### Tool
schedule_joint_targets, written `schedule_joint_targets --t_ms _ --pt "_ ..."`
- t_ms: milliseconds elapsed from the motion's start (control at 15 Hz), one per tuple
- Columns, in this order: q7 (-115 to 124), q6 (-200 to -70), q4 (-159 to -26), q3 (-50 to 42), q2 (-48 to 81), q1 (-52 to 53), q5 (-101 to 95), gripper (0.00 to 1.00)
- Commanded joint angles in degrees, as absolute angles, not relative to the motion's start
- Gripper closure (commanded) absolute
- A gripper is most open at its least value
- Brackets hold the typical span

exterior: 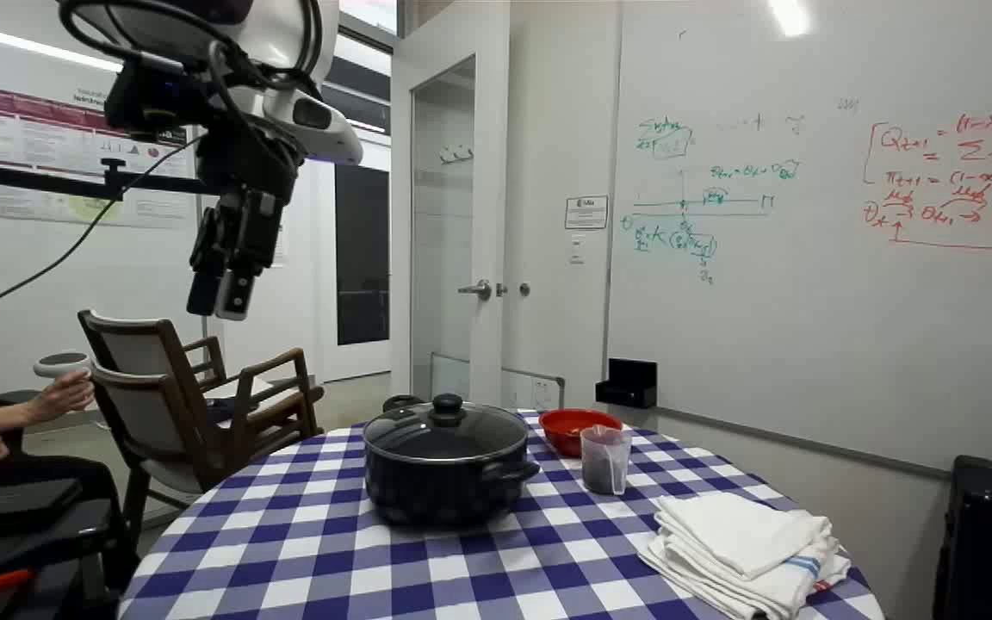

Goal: Uncover the pot and put the lid on the table

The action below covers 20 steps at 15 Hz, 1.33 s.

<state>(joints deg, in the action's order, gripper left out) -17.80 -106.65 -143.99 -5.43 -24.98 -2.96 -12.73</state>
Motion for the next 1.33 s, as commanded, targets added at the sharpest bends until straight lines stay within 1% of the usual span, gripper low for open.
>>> schedule_joint_targets --t_ms 0,533,867,1267 --pt "-17.69 -106.56 -143.92 -5.71 -24.98 -2.64 -12.81 0.0" --pt "-17.32 -106.7 -143.64 -5.78 -24.32 -2.79 -12.78 0.0" --pt "-16.54 -111.2 -140.36 -4.09 -17.79 -1.68 -14.11 0.0" --pt "-13.54 -113.39 -129.49 -2.12 -6.77 -0.68 -11.41 0.0"
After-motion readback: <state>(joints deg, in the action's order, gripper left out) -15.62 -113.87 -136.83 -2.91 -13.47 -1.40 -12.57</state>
